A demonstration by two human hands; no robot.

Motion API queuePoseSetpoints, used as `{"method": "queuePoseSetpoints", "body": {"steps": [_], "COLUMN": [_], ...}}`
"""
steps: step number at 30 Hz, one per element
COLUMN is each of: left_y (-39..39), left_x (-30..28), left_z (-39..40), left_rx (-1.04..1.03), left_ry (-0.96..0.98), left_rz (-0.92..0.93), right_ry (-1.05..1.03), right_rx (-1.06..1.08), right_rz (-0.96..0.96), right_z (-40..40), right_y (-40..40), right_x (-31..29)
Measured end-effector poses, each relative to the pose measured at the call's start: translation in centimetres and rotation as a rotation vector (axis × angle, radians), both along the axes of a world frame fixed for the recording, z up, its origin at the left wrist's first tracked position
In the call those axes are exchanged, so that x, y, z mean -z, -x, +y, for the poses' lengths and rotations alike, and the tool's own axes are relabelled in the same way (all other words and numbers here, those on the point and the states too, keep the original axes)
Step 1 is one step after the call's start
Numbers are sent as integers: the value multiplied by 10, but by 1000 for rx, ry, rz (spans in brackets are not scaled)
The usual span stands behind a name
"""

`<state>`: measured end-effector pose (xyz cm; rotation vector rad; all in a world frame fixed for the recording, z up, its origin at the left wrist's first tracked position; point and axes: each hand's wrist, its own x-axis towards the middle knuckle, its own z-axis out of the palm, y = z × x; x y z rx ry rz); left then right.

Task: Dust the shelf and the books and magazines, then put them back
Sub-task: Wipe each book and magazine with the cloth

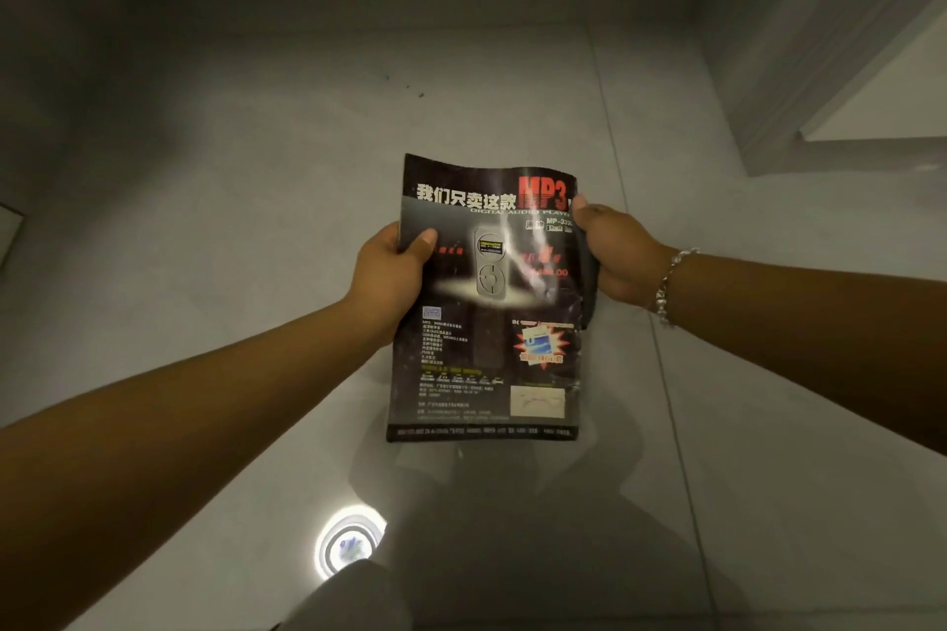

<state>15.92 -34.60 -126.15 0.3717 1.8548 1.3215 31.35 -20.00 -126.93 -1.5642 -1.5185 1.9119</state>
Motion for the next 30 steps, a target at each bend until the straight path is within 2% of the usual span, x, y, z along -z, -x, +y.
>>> {"method": "queuePoseSetpoints", "body": {"steps": [6,13,23,26,30], "left_y": [10,29,37,39,31], "left_x": [-5,-10,-15,-22,-35], "left_z": [4,4,-1,-2,-4], "left_rx": [-249,-370,-399,-391,-294], "left_ry": [-49,-41,-60,-72,-102], "left_rz": [-149,-96,-8,37,112], "right_ry": [-103,-183,-247,-326,-390], "right_rx": [-137,-331,-667,-719,-613], "right_rz": [-28,-160,-461,-547,-403], "right_z": [-20,-38,-30,-30,-33], "right_y": [-7,-21,-51,-57,-50], "right_x": [-3,-14,-38,-45,-58]}}
